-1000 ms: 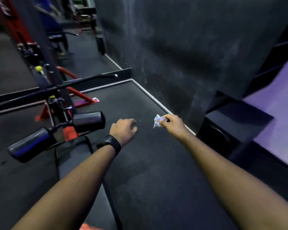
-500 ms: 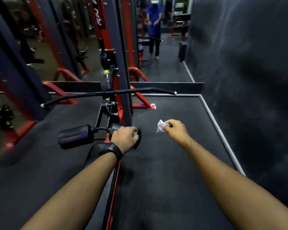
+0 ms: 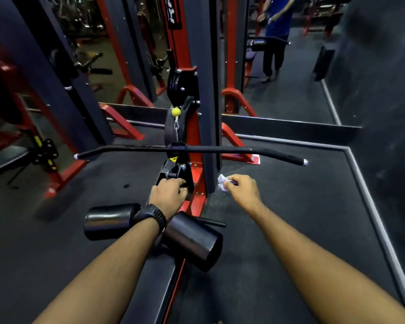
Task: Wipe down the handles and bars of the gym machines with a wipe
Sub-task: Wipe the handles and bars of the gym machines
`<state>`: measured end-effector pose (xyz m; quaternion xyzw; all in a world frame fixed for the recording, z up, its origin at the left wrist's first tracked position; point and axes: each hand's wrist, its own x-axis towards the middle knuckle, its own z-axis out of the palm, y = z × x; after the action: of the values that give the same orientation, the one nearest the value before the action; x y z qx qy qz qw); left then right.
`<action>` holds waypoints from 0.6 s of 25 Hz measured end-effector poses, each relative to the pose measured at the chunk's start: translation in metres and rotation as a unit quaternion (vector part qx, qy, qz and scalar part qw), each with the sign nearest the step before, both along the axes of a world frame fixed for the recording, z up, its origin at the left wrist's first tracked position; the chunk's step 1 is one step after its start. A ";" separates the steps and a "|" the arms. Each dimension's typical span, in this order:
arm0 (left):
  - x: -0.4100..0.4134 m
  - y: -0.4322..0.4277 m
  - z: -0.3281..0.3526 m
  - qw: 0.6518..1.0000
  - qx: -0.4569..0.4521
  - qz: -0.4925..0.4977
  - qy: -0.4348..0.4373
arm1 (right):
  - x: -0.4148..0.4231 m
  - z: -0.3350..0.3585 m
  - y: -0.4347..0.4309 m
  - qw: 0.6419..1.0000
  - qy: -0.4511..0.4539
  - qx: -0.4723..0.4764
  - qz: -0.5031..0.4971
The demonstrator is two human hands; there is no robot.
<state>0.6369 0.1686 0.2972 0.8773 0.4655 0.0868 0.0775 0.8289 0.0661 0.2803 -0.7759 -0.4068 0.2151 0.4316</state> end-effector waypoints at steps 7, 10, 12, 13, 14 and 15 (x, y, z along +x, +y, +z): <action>0.074 0.126 -0.028 0.999 0.032 0.026 0.016 | 0.058 -0.036 0.144 0.998 0.050 0.046 0.002; 0.099 0.172 -0.047 0.999 0.023 0.038 0.000 | 0.072 -0.051 0.201 0.996 0.029 0.080 -0.003; 0.108 0.197 -0.062 0.999 0.035 0.012 0.019 | 0.072 -0.063 0.230 0.995 0.018 0.100 -0.023; 0.112 0.210 -0.069 0.998 0.048 -0.003 0.028 | 0.071 -0.071 0.243 0.993 0.015 0.108 -0.036; 0.116 0.221 -0.076 0.997 0.064 -0.015 0.028 | 0.068 -0.077 0.254 0.992 0.004 0.116 -0.049; 0.119 0.232 -0.083 0.996 0.084 -0.026 0.019 | 0.065 -0.083 0.266 0.990 -0.012 0.124 -0.061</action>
<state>0.7558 0.4009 0.2145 0.8939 0.4352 0.1069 -0.0032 0.8941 0.3318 0.1968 -0.7421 -0.3876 0.1270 0.5319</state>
